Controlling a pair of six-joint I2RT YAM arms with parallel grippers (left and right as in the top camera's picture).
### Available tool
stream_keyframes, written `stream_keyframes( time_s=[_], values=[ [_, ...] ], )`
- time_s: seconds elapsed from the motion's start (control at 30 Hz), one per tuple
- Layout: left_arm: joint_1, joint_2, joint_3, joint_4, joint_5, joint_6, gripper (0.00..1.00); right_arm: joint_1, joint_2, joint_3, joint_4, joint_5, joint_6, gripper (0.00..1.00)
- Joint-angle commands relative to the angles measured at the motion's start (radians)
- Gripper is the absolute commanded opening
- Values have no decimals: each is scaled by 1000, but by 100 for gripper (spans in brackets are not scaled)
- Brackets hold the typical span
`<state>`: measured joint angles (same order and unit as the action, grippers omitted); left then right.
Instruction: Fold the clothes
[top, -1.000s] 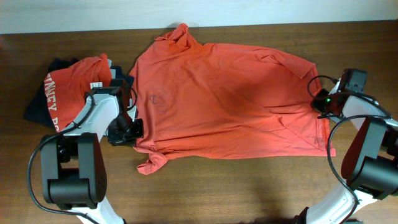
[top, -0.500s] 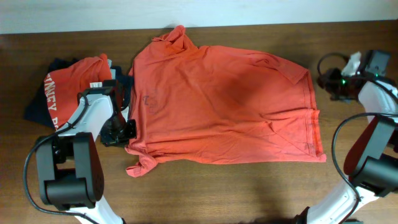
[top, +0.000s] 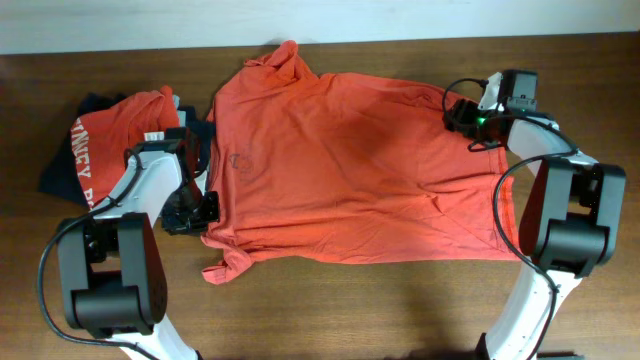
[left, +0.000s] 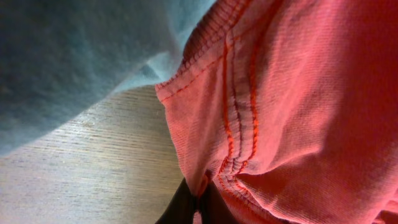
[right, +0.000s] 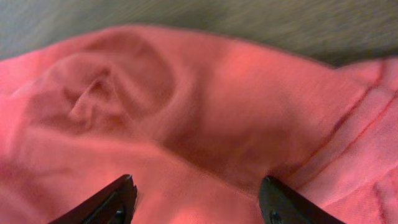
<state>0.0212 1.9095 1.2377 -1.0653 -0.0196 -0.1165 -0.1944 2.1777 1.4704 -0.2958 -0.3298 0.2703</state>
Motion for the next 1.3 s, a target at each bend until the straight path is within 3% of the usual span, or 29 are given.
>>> stream_keyframes(
  time_s=[0.0, 0.1, 0.27, 0.37, 0.47, 0.6, 0.73, 0.83, 0.93, 1.03, 1.27],
  values=[
    [5, -8, 10, 2, -22, 12, 4, -3, 70, -3, 64, 85, 50, 63],
    [5, -8, 11, 2, -22, 12, 4, -10, 75, -3, 171, 95, 58, 53],
    [5, -8, 11, 2, -22, 12, 4, -31, 76, -2, 365, 147, 91, 52],
    [5, -8, 11, 2, -22, 12, 4, -53, 74, 35, 378, 119, 90, 52],
    [5, -8, 11, 2, -22, 12, 4, -93, 60, 126, 253, -30, 69, 54],
    [5, -8, 11, 2, -22, 12, 10, -137, 31, 258, -107, -183, 21, 61],
    [5, -8, 11, 2, -22, 12, 13, -164, 21, 371, -495, -181, -57, 60],
    [5, -8, 11, 2, -22, 12, 13, -168, 21, 392, -672, -111, -57, 60],
    [5, -8, 11, 14, -22, 12, 13, -160, 28, 366, -718, 27, -59, 60],
    [5, -8, 11, 24, -22, 12, 13, -152, 39, 332, -687, 32, -142, 59],
    [5, -8, 11, 36, -22, 12, 13, -150, 45, 202, -538, 55, -171, 55]
  ],
)
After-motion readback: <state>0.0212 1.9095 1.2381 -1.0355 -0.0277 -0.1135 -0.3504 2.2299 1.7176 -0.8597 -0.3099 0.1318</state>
